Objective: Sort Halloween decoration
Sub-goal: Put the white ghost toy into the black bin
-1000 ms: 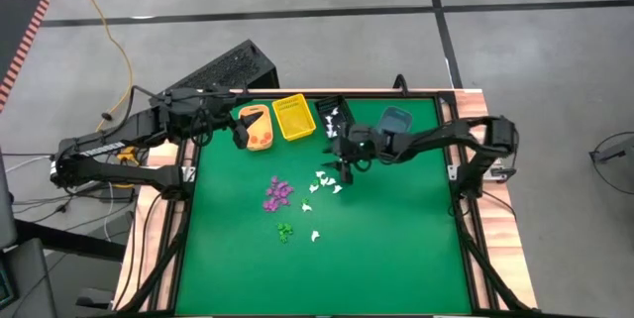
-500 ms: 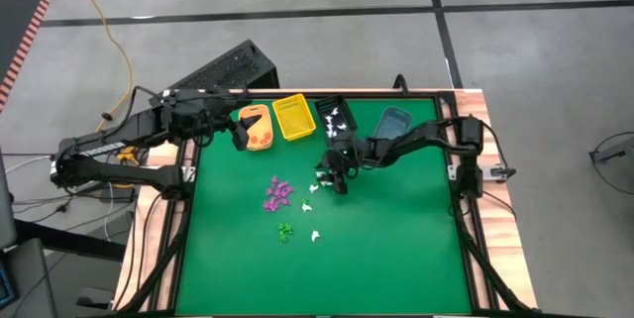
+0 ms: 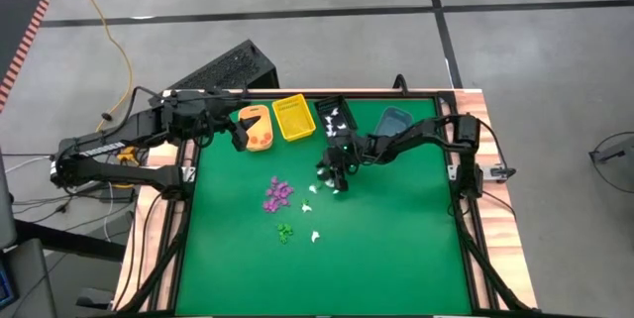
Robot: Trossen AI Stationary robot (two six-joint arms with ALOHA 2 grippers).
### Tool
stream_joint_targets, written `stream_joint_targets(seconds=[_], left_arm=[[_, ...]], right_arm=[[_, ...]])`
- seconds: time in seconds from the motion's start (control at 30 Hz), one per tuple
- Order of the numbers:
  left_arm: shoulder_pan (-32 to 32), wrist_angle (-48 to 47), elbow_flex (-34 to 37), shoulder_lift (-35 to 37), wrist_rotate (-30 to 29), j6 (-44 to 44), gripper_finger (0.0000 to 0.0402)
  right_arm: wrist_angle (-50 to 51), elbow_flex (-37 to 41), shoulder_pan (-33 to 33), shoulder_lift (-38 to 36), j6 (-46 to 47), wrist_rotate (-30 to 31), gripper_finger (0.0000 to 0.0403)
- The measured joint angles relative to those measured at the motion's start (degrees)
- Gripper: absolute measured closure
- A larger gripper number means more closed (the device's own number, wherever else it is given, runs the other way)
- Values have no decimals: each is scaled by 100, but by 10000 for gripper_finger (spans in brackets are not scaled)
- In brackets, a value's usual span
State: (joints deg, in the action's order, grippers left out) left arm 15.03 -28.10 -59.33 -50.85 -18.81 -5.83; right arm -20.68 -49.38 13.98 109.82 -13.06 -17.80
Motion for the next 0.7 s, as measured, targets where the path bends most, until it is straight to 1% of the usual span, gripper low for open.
stream_joint_targets(seconds=[0.43, 0.53, 0.7], left_arm=[[0, 8, 0, 0, -2, 0, 170], [0, 9, 0, 0, -2, 0, 170], [0, 9, 0, 0, -4, 0, 170]], right_arm=[[34, 30, 2, 4, 101, 4, 338], [34, 32, 2, 7, 125, 2, 348], [3, 39, 7, -13, 343, 0, 351]])
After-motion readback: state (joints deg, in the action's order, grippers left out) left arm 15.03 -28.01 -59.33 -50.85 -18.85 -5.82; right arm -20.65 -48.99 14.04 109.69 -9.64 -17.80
